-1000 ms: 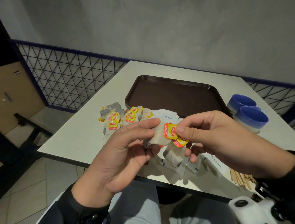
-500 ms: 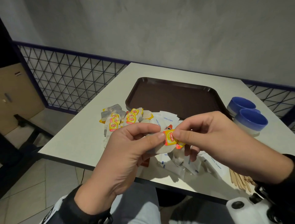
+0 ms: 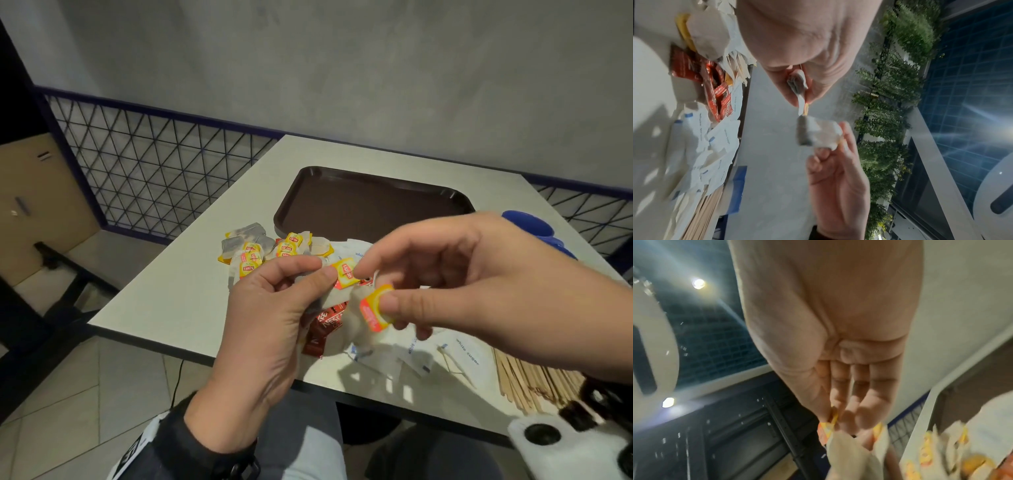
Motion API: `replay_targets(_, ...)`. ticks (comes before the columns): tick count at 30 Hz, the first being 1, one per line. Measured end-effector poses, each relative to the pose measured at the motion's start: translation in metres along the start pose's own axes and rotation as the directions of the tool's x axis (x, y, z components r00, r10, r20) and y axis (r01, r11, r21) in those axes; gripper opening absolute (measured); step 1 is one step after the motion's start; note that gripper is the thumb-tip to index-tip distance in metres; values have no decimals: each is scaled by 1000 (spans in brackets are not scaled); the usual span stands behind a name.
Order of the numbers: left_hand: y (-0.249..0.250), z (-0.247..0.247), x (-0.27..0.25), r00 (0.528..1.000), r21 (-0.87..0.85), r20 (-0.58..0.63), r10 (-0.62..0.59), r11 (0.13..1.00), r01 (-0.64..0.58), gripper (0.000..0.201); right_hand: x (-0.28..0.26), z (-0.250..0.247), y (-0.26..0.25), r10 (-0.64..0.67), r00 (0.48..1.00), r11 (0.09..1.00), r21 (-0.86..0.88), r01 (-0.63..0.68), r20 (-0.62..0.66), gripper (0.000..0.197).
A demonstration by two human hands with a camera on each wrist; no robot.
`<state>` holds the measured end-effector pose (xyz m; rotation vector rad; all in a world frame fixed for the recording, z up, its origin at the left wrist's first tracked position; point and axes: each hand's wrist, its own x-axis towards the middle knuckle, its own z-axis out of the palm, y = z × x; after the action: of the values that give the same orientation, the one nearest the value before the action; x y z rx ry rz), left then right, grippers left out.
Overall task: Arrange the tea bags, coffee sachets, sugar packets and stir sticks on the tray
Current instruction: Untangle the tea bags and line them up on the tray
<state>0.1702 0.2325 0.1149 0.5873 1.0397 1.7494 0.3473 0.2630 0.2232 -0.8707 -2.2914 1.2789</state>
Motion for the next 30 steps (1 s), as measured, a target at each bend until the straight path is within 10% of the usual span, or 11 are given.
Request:
replay_targets(4, -8, 3, 1, 997, -44, 75, -22, 999, 26, 24, 16, 5, -6, 6, 1000, 982, 191, -6, -2, 20)
replay_targets(13, -1, 5, -2, 994, -197, 38, -100, 975, 106, 14, 32, 16, 11, 137, 960, 991, 30, -134, -243, 11)
replay_targets(19, -3, 2, -4, 992, -291, -22, -125, 950, 113, 41, 36, 15, 9, 165, 952, 986, 80, -149, -257, 10)
replay_targets(30, -3, 0, -8, 996, -225, 76, 49, 974, -31, 41, 40, 18, 15, 221, 917, 971, 165, -174, -332, 18)
